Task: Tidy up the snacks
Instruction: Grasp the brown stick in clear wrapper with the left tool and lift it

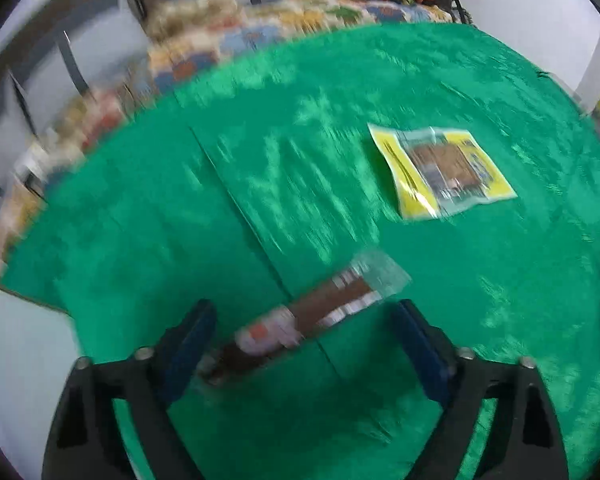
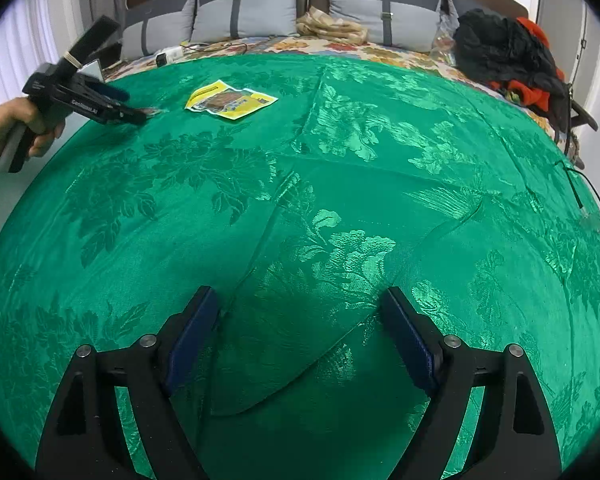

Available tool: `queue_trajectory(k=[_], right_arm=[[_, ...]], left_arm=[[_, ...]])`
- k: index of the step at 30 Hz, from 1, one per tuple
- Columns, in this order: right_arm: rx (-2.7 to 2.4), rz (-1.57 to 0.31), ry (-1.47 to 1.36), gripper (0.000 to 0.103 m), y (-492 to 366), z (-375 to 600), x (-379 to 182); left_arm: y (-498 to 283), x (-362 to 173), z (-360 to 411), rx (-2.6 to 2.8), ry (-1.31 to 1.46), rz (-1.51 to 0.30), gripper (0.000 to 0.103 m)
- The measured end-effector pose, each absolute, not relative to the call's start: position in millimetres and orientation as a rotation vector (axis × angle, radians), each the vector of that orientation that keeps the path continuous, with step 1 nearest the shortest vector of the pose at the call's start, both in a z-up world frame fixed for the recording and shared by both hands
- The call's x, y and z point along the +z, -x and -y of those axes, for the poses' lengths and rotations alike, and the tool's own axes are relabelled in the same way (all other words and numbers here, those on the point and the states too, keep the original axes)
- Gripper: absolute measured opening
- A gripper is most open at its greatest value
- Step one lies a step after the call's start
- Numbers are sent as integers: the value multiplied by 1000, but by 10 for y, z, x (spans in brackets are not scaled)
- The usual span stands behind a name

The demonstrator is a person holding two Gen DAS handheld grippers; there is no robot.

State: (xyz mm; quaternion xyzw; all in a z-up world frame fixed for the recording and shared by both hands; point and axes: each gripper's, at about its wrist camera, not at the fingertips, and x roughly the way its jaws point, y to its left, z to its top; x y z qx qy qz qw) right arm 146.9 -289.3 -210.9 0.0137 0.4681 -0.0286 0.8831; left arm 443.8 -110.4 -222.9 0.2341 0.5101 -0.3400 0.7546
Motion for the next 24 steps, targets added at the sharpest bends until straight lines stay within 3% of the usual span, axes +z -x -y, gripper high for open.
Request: queue_trajectory(k=[1, 5, 8, 10, 11, 12, 24], right_arm=[[-60, -975, -29, 86, -1469, 2895, -2109], [-60, -974, -29, 86, -1468, 2895, -2109], [-60, -975, -29, 86, -1468, 2895, -2110], [-60, -974, -29, 86, -1467, 2894, -2109], [-60, -974, -29, 86, -1467, 2896, -2110], [-60, -974, -29, 86, -1466, 2894, -2110], [-60, -974, -29, 86, -1465, 2895, -2109]], left_arm=[[-4430, -2210, 1076, -773, -487, -1133, 79], [-4367, -2108, 1022, -906, -445, -1204, 40], [-4353, -2095, 1019, -873, -446, -1210, 40], [-4288, -2092, 1049, -825, -485, -1184, 34], [-4231, -2104, 1063, -795, -497, -1169, 23], [-4196, -2108, 1063, -756, -508, -1153, 18], [-2873, -2023, 490, -606, -117, -1173, 18]])
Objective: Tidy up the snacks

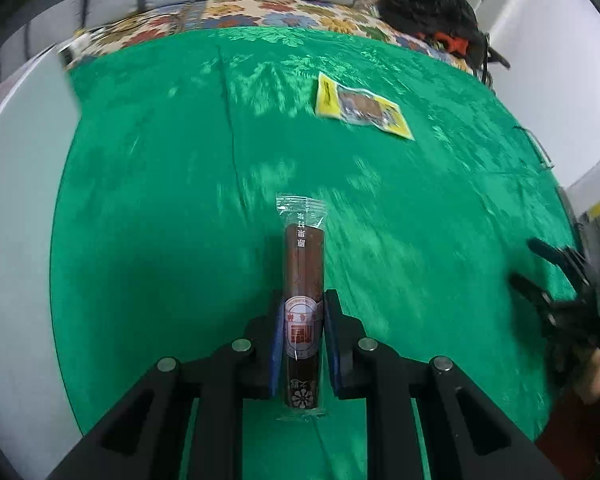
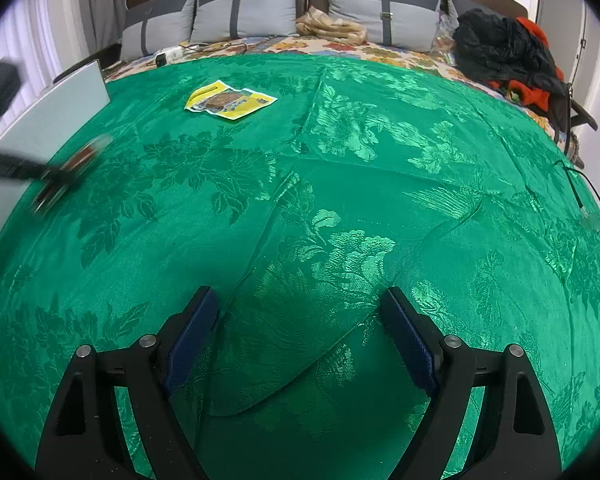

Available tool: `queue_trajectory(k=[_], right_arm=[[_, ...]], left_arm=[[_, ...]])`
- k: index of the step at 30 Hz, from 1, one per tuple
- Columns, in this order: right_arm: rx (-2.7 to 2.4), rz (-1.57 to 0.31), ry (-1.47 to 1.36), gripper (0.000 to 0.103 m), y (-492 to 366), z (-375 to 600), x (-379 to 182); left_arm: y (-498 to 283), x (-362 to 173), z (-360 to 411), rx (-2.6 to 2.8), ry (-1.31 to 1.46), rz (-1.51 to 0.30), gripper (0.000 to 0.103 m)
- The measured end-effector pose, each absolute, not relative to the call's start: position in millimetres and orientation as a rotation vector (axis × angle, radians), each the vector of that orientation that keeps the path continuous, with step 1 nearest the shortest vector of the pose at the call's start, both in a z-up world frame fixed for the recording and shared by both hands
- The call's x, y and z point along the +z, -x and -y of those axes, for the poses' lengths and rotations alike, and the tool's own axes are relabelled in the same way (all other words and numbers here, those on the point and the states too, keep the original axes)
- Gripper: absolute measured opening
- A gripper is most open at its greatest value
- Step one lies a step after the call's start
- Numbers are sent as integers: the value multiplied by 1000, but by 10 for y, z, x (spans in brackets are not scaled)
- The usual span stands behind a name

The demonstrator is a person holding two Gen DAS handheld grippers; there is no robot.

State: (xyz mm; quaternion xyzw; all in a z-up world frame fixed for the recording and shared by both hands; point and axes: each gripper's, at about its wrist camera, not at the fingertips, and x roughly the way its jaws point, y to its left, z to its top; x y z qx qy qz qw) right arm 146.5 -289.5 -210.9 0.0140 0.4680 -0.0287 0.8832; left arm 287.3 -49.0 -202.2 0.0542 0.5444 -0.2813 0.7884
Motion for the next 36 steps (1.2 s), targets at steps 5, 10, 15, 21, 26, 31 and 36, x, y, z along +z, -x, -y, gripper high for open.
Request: queue_trajectory(k=[5, 10, 15, 21, 26, 31, 36], right_arm=[[-60, -974, -29, 86, -1464, 2894, -2109], [-60, -974, -29, 86, -1464, 2893, -2109], [-65, -973, -31, 88, -1465, 2895, -2111], [-69, -976, -38, 90, -1463, 2911, -2127], [25, -1022, 42, 87, -1809, 2873, -1984], [242, -966, 273, 88, -2782, 2529, -1732], [327, -1110, 273, 87, -3787, 2401, -2055]], left_arm=[[-2467, -2053, 330, -493, -84, -1117, 18], [-2495, -2148, 174, -429, 49, -1052, 27], [-2526, -2157, 211, -389, 15, -989, 76], [-2445, -2265, 375, -352, -177, -921, 89], [-2514, -2324, 442, -370, -188, -946, 103], [-2514, -2323, 425, -370, -188, -946, 103], [-2514, -2323, 427, -371, -187, -946, 103]])
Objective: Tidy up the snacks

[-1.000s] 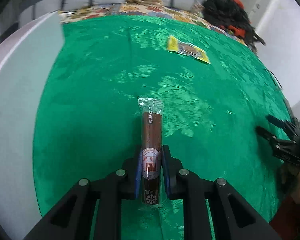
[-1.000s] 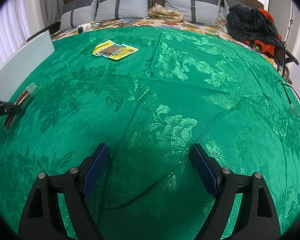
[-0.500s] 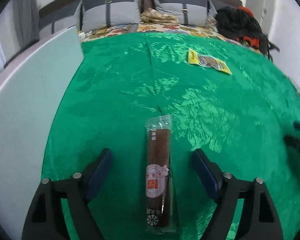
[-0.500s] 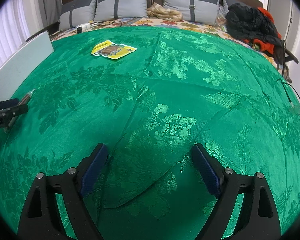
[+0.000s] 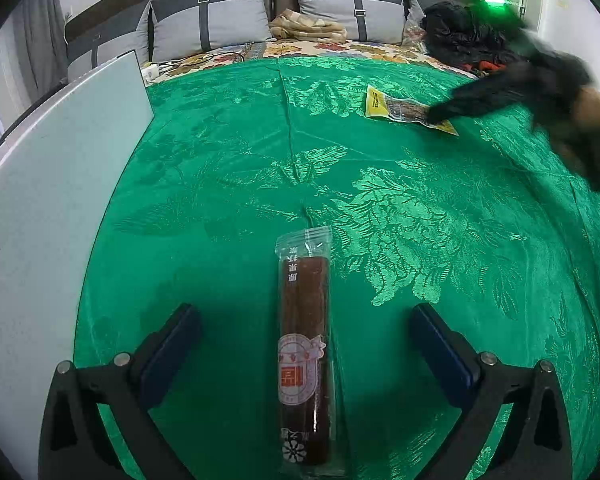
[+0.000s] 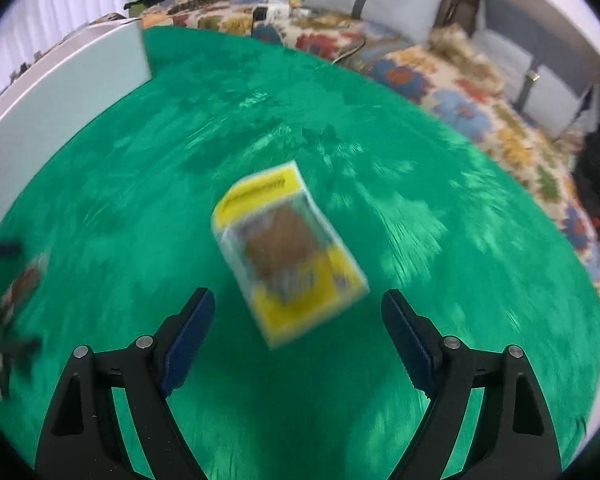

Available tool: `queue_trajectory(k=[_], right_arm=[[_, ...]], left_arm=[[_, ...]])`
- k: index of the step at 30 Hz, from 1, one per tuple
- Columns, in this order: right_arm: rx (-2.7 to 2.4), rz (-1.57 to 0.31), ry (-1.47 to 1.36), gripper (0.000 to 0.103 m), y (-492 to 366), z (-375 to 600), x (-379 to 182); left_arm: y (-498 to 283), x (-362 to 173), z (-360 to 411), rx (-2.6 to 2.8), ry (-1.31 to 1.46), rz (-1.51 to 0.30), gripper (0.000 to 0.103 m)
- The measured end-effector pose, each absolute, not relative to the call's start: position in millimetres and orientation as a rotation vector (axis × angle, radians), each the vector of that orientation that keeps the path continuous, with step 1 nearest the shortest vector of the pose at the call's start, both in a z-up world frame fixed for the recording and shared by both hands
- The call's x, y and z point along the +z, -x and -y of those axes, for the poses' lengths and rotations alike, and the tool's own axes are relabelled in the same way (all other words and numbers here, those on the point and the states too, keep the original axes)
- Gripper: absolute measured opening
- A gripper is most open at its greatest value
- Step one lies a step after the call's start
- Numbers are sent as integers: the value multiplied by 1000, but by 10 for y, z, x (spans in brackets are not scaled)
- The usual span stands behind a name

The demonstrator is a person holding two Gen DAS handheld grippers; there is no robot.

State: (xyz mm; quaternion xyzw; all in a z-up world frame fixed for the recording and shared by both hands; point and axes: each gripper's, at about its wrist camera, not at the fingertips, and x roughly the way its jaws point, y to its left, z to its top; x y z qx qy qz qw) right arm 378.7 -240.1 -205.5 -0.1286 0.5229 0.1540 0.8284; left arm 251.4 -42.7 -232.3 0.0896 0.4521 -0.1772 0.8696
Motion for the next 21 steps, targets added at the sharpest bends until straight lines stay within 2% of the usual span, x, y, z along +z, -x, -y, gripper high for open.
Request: queue_trajectory(k=[5, 6, 7, 8, 9, 10, 16, 19, 20, 21], right_arm=[[416, -1177, 260, 86, -4195, 2256, -2278], [417, -1192, 257, 82, -4215, 2240, -2270], [414, -1208, 253, 71, -4216, 2223, -2259], [400, -1232, 247, 66, -4216, 2225, -2224], [387, -1260, 235, 51, -4199, 2237, -2193], [386, -1273, 220, 41, -4176, 2249, -2153], [317, -1371, 115, 39, -3549, 2464, -2049], [276, -1365, -7, 37, -2963, 2678, -1913], [254, -1352, -63, 35, -2707, 2768, -1859], [234, -1338, -108, 22, -2486, 2842, -1820]], left_arm=[[-2514, -2327, 422, -371, -186, -945, 103], [-2519, -2328, 424, -371, -186, -946, 103], [-2523, -2329, 422, -371, -186, -946, 103], [-2524, -2327, 426, -371, -187, -945, 103], [-2525, -2327, 425, -371, -187, -945, 103], [-2526, -2326, 423, -371, -187, -946, 103], [-2509, -2328, 430, -370, -187, -945, 103], [-2509, -2329, 428, -370, -188, -945, 103], [-2509, -2328, 429, -370, -187, -945, 103], [-2509, -2329, 428, -370, -187, -945, 103]])
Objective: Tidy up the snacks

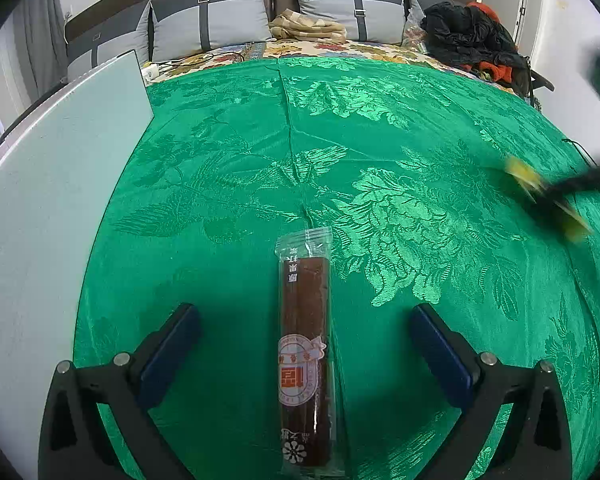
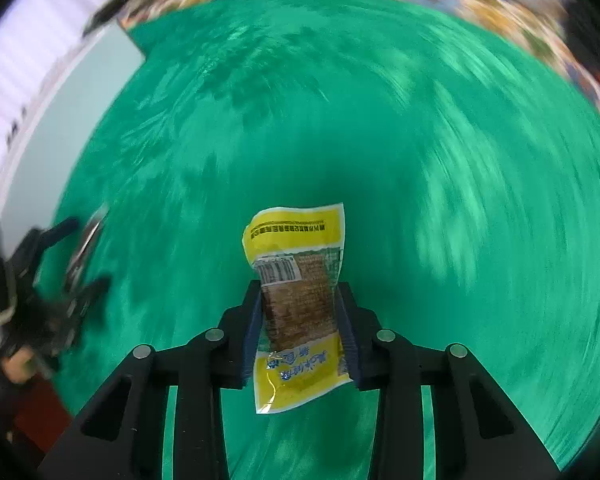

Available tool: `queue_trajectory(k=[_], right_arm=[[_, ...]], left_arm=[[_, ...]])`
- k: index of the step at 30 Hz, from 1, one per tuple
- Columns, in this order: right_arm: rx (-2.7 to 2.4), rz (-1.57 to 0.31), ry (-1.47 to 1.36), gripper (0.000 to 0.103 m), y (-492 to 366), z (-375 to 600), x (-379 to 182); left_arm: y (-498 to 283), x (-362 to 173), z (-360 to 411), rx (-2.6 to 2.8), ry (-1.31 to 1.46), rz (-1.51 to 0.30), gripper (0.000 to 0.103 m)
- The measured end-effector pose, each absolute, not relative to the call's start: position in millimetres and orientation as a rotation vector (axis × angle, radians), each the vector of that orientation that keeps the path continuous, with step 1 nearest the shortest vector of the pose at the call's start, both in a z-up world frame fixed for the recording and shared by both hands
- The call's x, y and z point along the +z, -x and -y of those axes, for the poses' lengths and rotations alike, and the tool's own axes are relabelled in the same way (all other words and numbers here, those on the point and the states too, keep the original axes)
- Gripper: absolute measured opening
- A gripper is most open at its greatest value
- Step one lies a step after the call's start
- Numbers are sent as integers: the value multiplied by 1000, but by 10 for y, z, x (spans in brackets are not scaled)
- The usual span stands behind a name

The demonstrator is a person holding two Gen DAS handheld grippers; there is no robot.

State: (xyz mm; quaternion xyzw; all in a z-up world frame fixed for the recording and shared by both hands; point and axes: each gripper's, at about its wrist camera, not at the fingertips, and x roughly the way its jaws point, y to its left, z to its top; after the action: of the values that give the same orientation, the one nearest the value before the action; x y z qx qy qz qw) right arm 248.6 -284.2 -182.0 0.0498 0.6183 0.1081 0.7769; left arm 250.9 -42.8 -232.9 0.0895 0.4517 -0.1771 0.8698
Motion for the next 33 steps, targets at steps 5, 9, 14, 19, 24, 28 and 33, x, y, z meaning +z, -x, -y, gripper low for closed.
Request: queue_trajectory(k=[5, 9, 14, 19, 24, 28, 33], right_arm=[[26, -1216, -158, 27, -1493, 3095, -1744], [-5, -1135, -144, 73, -1271, 3075, -1782], [-5, -1144, 12, 74, -1290, 2964, -1716], [-5, -1225, 84, 75, -1404, 3025, -1833], [19, -1244, 4, 89, -1425, 3128, -2007], [4, -1216, -7, 94, -1398, 3117, -2028], [-2, -1185, -11, 94, -1366, 3080, -2003]], left_arm=[[-2510, -2328, 428, -371, -187, -945, 103], [-2511, -2329, 425, -370, -187, -945, 103], [-2512, -2330, 425, -371, -187, -945, 103], [-2512, -2327, 428, -371, -187, -944, 103], [-2514, -2331, 425, -371, -187, -944, 103], [-2512, -2326, 425, -371, -187, -944, 103], [-2514, -2325, 436, -371, -188, -944, 103]])
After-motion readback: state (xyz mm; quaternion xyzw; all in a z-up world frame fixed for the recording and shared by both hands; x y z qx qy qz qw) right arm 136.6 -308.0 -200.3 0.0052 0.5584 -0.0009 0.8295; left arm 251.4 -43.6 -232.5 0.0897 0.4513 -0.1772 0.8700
